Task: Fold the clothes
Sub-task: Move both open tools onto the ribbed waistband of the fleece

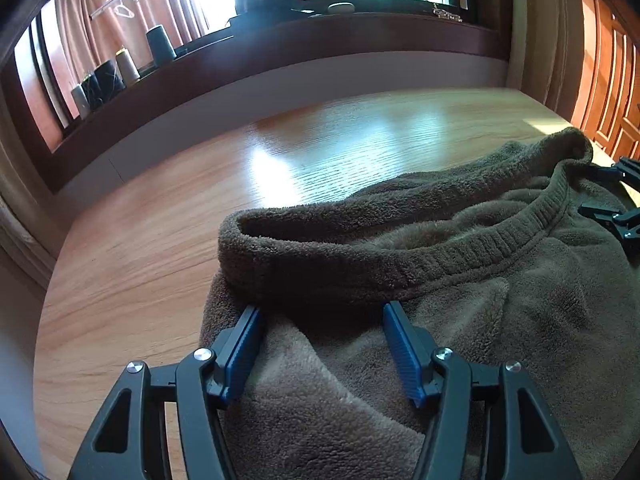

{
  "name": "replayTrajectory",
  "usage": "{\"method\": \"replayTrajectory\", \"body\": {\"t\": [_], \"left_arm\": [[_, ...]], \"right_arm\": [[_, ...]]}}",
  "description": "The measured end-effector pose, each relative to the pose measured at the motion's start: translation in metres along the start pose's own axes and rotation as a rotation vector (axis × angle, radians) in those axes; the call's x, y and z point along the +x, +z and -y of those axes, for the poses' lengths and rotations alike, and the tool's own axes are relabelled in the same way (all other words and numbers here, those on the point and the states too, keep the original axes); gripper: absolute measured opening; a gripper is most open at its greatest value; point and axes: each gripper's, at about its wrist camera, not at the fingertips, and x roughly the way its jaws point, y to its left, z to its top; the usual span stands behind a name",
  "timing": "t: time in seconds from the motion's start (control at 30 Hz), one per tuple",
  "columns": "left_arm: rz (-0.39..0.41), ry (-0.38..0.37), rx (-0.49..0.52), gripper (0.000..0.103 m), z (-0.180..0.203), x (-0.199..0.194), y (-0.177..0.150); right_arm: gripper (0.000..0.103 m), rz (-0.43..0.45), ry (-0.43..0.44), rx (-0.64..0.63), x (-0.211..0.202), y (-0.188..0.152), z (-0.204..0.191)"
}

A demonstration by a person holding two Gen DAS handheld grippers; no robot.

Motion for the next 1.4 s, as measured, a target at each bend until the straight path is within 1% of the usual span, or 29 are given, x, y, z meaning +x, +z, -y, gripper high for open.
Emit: {"method": "replayTrajectory", "body": {"t": [0.07,0.23,0.6,1.07,1.13,1.27,1.33,1.4], "left_arm": [[-0.003,0.004,0.008,0.063,0.002,0.002,0.0],[-0.01,-0.014,-0.006,0.063,-0.001,0.006,0.001],[-0.016,-0.037,-0.033,0.063,-0.005,0.013,0.004],[0.008,-0.059,-0.079,0.062,-0.003,0.025,0.0],[0.009,-0.08,-0.095,0.062,-0.007,0.025,-0.001],[0.011,-0.166,-0.159,0.062,-0.023,0.028,0.0],[0.015,-0.212,-0.193,0.062,-0.03,0.029,-0.001],[0.017,-0.232,-0.202,0.062,-0.032,0.03,-0.002]], "right_arm": [[0.082,-0.008,-0.001,-0.001,0.002,-0.001,0.0],[0.083,-0.027,0.008,0.011,0.007,-0.001,0.003],[0.085,-0.034,0.004,0.016,0.008,-0.001,0.008],[0.085,-0.032,0.027,0.037,0.007,0.001,0.02],[0.085,-0.02,0.047,0.058,0.003,0.002,0.026],[0.085,0.013,0.099,0.124,-0.008,0.003,0.048],[0.085,0.012,0.085,0.116,-0.011,0.005,0.055],[0.085,0.01,0.068,0.093,-0.011,0.012,0.06]]}}
